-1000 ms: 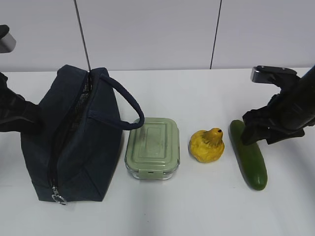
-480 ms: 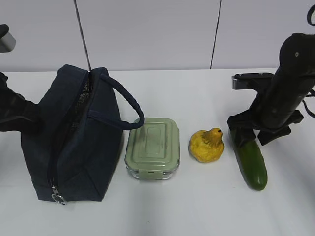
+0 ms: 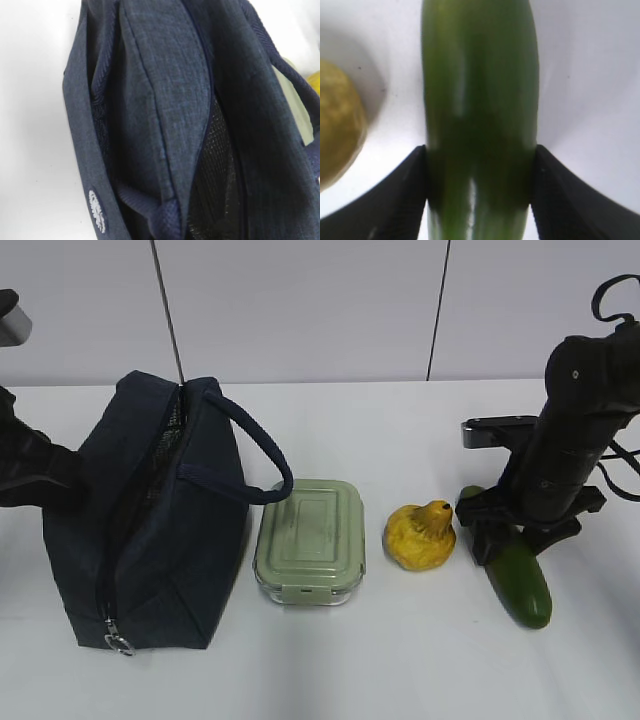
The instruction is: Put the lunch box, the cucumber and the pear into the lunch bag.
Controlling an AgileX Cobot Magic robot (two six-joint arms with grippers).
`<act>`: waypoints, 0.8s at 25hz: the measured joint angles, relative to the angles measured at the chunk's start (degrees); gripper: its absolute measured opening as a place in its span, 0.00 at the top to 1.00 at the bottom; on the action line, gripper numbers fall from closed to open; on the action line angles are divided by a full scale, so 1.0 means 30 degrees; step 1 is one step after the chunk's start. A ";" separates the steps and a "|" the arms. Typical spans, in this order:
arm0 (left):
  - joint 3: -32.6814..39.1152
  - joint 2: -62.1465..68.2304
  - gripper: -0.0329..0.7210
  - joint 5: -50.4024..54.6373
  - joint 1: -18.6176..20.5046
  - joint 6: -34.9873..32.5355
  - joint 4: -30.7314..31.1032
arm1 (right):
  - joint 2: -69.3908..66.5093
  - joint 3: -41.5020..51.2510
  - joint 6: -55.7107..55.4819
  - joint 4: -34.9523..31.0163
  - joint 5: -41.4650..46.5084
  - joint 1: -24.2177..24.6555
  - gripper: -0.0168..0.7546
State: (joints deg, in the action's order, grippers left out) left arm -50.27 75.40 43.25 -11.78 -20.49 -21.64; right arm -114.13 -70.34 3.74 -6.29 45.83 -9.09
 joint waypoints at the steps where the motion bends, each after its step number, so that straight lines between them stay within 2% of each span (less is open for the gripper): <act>1: 0.0000 0.0000 0.97 0.0000 0.0000 0.0000 0.0000 | 0.0000 0.0000 0.0000 0.0038 0.0041 0.0000 0.41; 6: 0.0000 0.0000 0.97 0.0000 0.0000 0.0000 0.0000 | 0.0414 0.0000 0.0000 0.0349 0.0511 0.0000 0.43; 12: 0.0000 0.0000 0.97 -0.0025 0.0000 0.0000 0.0000 | 0.2959 -0.0960 -0.0066 0.0202 0.0803 0.0000 0.43; 16: 0.0000 0.0000 0.97 -0.0043 0.0000 0.0000 0.0000 | 0.4560 -0.2556 0.0227 -0.1232 0.1292 -0.0373 0.43; 20: 0.0000 0.0000 0.97 -0.0062 0.0000 0.0000 0.0000 | 0.5044 -0.4591 0.1468 -0.3919 0.1864 -0.2051 0.43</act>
State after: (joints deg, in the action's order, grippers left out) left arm -50.27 75.40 43.07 -11.78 -20.49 -21.64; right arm -99.00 -84.11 8.14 -18.05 51.42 -15.25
